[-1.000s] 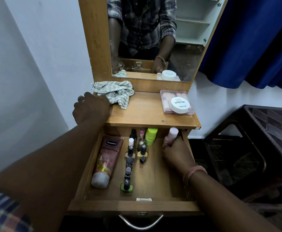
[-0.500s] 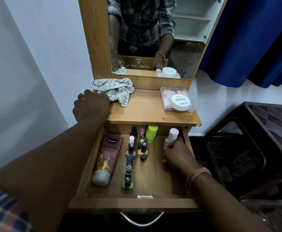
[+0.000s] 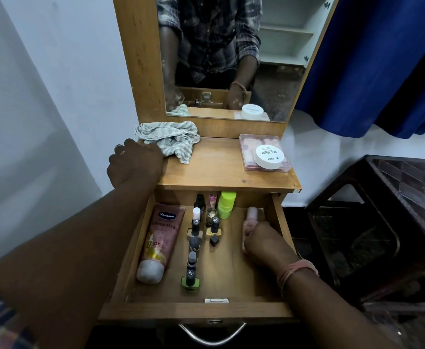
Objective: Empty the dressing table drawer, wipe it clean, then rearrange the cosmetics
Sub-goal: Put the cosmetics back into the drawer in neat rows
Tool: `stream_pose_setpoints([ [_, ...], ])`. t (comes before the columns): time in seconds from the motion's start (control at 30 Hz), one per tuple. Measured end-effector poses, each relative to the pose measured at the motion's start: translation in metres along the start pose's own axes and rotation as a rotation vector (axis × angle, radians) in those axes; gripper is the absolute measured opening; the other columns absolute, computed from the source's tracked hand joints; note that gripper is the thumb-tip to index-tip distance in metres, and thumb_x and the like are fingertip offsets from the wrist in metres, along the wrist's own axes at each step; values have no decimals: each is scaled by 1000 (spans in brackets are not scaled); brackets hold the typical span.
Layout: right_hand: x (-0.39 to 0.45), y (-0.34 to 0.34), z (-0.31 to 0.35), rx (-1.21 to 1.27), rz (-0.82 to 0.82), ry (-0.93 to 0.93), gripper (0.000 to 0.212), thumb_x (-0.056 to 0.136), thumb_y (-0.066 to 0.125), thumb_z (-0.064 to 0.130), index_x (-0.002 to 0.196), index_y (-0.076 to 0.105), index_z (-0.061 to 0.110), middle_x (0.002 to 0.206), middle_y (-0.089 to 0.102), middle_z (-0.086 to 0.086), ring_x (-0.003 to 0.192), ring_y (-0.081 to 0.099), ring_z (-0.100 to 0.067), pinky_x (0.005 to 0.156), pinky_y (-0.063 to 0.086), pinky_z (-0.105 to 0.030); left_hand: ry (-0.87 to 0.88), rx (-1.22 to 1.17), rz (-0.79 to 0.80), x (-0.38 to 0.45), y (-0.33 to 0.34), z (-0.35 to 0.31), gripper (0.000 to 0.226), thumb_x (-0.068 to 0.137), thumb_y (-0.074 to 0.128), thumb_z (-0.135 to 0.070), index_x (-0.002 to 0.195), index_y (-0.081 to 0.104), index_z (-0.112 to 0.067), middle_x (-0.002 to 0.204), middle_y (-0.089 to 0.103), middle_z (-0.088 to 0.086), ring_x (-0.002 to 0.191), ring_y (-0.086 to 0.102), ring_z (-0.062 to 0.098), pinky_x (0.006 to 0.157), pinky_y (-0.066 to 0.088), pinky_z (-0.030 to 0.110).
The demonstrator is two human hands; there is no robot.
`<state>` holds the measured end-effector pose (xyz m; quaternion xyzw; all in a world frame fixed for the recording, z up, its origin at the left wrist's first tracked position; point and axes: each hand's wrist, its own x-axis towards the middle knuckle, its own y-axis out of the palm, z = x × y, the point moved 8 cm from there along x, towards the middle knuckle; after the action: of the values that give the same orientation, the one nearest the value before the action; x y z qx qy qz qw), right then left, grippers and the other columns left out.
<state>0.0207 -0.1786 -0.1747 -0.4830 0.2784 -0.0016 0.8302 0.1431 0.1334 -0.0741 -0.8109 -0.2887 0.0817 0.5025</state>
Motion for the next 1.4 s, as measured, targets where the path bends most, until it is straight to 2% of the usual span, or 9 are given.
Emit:
stream_pose_setpoints([
  [0.1, -1, 0, 11, -201, -125, -114, 71, 96, 52, 13, 155, 13, 19, 132, 51, -17, 107, 62, -31, 76, 47, -36, 5, 6, 1, 1, 0, 0, 61, 98, 38, -54, 134, 55, -8, 132, 59, 18, 121, 57, 41, 96, 46, 48],
  [0.23, -16, -14, 17, -289, -359, -202, 50, 100, 43, 13, 146, 28, 22, 113, 57, -14, 92, 66, -28, 65, 44, -32, 3, 9, 1, 0, -1, -1, 61, 98, 39, -54, 135, 55, -9, 132, 59, 18, 122, 57, 40, 96, 46, 48],
  [0.57, -30, -29, 30, -296, -394, -250, 40, 106, 34, 5, 144, 43, 8, 142, 42, -17, 103, 67, -28, 77, 48, -30, 16, -9, 4, -4, -3, -2, 61, 99, 39, -53, 135, 55, -7, 133, 57, 20, 122, 56, 42, 97, 45, 48],
  [0.7, -25, -30, 29, -280, -425, -238, 36, 105, 33, 3, 139, 46, 7, 130, 48, -16, 97, 67, -29, 70, 42, -28, 27, -6, 7, -6, -6, -4, 60, 99, 39, -52, 135, 54, -6, 133, 57, 20, 124, 55, 42, 98, 45, 48],
  [0.87, -28, -39, 24, -142, -439, -301, 25, 99, 45, 8, 122, 54, 10, 118, 57, -15, 102, 64, -32, 80, 50, -35, 16, -15, 9, -7, -7, -4, 59, 99, 40, -52, 134, 55, -6, 133, 57, 20, 124, 55, 42, 98, 45, 49],
  [1.07, -72, -114, 27, 209, -835, -461, 20, 98, 58, 31, 83, 62, 19, 76, 63, 4, 69, 58, -15, 61, 44, -31, 9, 6, 3, -2, -3, -3, 59, 98, 39, -53, 133, 56, -7, 130, 59, 20, 120, 57, 42, 95, 46, 49],
  [1.2, -55, -156, 41, 311, -909, -462, 23, 95, 60, 43, 101, 63, 21, 97, 63, 2, 87, 59, -16, 77, 53, -40, 10, 5, -4, -1, -2, -2, 58, 98, 40, -52, 131, 57, -7, 127, 60, 19, 117, 59, 42, 92, 48, 48],
  [1.33, -2, -161, 61, 87, -656, -342, 68, 81, 68, 61, 135, 52, 22, 126, 58, -9, 117, 49, -33, 96, 42, -42, 16, 11, -1, -2, -3, -2, 59, 98, 39, -54, 131, 57, -8, 126, 60, 19, 115, 60, 42, 91, 48, 47],
  [1.4, 12, -153, 67, -8, -612, -332, 72, 79, 67, 61, 138, 53, 22, 128, 60, -11, 117, 49, -35, 97, 39, -41, 13, 1, 2, -2, -3, -2, 60, 98, 39, -54, 131, 57, -8, 126, 60, 19, 115, 59, 42, 92, 48, 47],
])
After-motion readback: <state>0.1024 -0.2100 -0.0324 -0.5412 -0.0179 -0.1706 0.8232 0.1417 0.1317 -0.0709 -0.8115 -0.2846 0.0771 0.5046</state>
